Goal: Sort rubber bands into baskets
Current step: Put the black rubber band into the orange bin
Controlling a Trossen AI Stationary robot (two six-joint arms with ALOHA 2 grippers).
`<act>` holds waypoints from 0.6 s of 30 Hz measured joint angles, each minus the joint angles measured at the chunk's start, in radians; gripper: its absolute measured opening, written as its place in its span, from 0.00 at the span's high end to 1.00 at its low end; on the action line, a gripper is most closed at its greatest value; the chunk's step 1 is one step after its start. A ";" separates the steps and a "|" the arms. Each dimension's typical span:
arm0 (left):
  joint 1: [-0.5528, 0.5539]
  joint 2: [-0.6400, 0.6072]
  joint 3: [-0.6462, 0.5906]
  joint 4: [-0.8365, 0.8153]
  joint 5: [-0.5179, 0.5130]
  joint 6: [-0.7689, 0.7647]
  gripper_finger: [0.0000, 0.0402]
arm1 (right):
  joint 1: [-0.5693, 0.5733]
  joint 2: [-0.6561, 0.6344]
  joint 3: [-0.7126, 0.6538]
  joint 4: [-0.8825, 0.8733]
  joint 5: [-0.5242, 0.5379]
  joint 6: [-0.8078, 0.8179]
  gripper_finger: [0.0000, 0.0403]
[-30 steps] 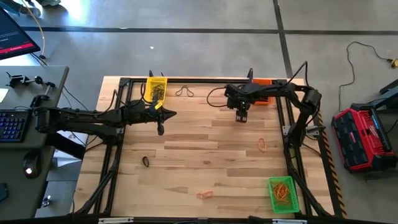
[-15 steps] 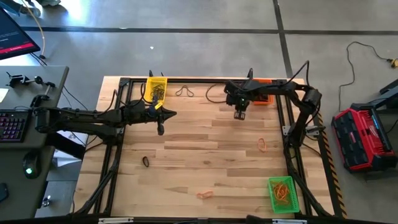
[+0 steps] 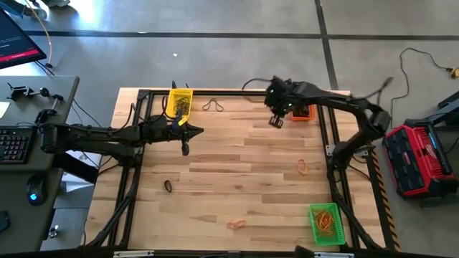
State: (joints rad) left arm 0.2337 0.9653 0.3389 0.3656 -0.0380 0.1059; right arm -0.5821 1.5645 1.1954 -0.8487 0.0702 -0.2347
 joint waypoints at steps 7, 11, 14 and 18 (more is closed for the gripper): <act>0.000 0.000 0.000 0.000 0.000 -0.016 0.98 | -0.133 -0.141 0.000 -0.015 0.048 0.130 1.00; 0.000 0.000 0.000 -0.001 0.000 -0.019 0.98 | -0.235 -0.155 0.000 -0.049 0.070 0.217 1.00; 0.000 0.000 0.000 -0.001 0.000 -0.018 0.98 | -0.292 -0.147 -0.003 -0.061 0.078 0.260 1.00; 0.000 0.000 0.000 -0.001 0.000 -0.017 0.98 | -0.351 -0.146 -0.045 -0.031 0.075 0.307 1.00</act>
State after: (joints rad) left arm 0.2337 0.9653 0.3390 0.3649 -0.0376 0.0887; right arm -0.9327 1.4181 1.1503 -0.8794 0.1452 0.0724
